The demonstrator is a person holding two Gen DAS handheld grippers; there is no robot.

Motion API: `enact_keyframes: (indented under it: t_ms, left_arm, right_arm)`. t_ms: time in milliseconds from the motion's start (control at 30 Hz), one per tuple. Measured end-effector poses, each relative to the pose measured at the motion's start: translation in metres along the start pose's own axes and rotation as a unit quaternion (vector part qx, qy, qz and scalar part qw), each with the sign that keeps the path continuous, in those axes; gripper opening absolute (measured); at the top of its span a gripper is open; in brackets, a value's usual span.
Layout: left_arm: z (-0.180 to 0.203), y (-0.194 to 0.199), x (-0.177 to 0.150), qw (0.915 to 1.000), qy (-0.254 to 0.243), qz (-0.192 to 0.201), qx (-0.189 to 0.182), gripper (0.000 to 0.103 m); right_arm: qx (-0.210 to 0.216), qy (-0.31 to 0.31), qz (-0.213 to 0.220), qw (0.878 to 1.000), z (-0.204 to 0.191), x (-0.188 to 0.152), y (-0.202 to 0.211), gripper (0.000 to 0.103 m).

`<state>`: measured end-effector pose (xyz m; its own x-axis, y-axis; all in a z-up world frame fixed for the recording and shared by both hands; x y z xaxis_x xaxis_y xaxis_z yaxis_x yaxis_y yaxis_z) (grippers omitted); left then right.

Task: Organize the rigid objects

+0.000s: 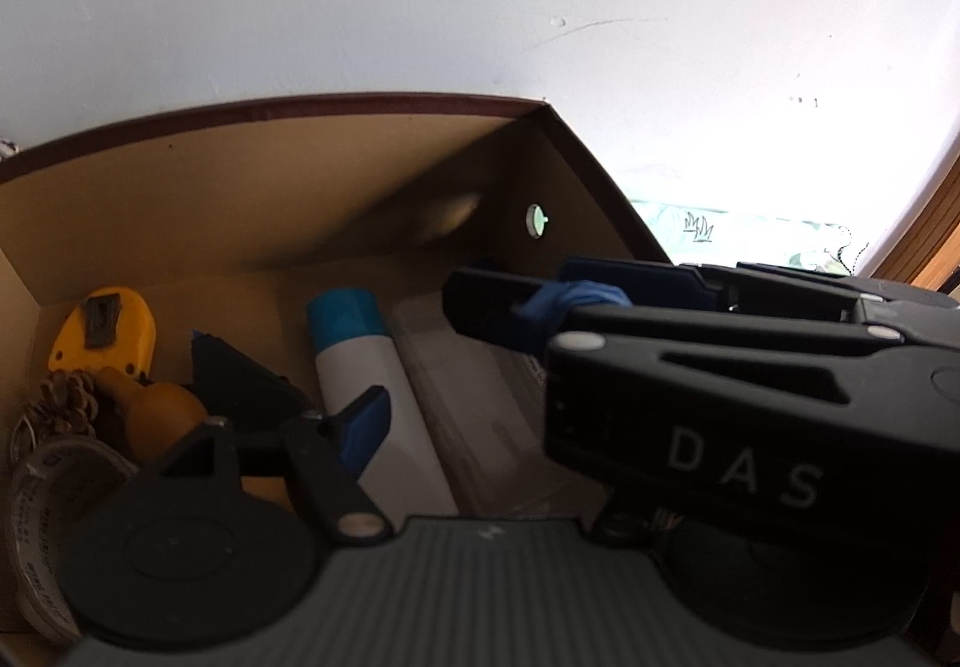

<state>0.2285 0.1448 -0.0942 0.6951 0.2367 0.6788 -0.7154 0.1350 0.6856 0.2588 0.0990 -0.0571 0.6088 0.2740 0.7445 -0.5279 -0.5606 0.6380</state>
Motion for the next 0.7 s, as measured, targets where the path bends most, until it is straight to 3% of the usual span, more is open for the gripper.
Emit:
enact_keyframes:
  t_ms: [167, 700]
  left_arm:
    - [-0.003, 0.016, 0.003, 0.9991, -0.008, 0.015, 0.038, 0.067]
    - [0.003, 0.067, -0.018, 0.9928, -0.025, 0.036, 0.111, 0.070]
  right_arm:
    - [-0.011, -0.015, 0.012, 1.000, 0.004, 0.000, 0.011, 0.029]
    - [0.001, -0.038, 0.061, 0.997, -0.008, -0.012, 0.060, 0.029]
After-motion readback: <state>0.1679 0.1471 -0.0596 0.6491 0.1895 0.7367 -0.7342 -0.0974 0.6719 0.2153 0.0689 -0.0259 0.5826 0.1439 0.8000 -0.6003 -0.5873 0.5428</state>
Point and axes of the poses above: each gripper's, at about its wrist camera, not at the fingertips, and y roughly against the way its jaws point, z to its right, x to its top, the point moved 10 cm from there along -y, roughly the way its jaws point, and after that the axes turned 6 degrees about -x, right-handed, at the moved point
